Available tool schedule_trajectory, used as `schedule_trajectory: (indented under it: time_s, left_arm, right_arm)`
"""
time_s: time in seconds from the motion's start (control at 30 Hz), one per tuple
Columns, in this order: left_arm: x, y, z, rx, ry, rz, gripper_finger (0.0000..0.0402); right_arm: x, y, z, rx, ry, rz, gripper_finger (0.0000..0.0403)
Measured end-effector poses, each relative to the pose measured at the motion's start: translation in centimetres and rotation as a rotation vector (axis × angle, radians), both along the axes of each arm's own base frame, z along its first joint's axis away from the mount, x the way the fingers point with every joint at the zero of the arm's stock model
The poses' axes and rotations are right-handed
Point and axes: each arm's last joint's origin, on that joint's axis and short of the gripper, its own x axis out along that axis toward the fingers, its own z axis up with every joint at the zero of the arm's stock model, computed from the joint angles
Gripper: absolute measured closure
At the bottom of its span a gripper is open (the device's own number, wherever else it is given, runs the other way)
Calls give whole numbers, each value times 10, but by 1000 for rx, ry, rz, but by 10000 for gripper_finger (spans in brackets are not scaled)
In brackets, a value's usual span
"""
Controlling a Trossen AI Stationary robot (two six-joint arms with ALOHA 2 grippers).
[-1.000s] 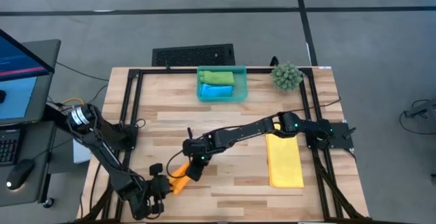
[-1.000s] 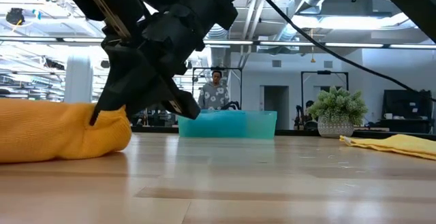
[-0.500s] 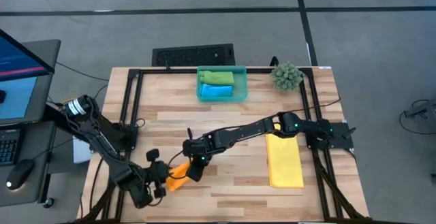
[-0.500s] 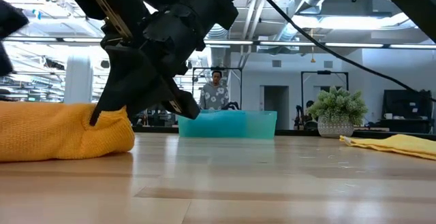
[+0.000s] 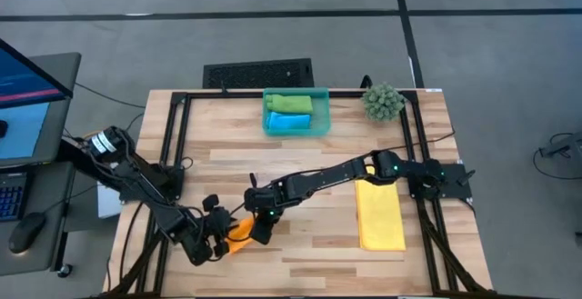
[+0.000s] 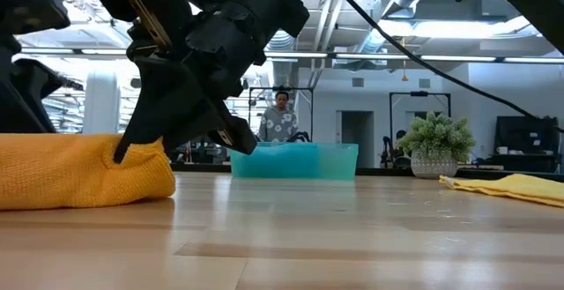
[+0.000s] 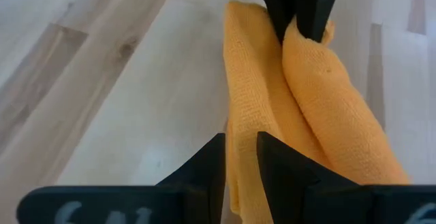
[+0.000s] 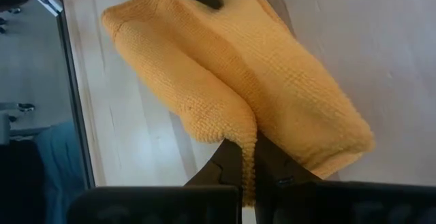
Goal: Roll microfiber towels into tight, uniform cylinder then place into a basket
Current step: Roll the orange towel
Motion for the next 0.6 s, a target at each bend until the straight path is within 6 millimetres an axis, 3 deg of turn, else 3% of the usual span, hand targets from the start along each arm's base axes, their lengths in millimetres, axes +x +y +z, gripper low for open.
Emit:
schedule_trajectory:
  time_s: [0.4, 0.6]
  left_arm:
    - [-25, -13, -7, -2, -47, -65, 325]
    - [-20, -9, -6, -7, -62, -21, 325]
  right_arm:
    - [-8, 12, -3, -17, 54, 32, 381]
    - [-3, 12, 0, -5, -1, 30, 381]
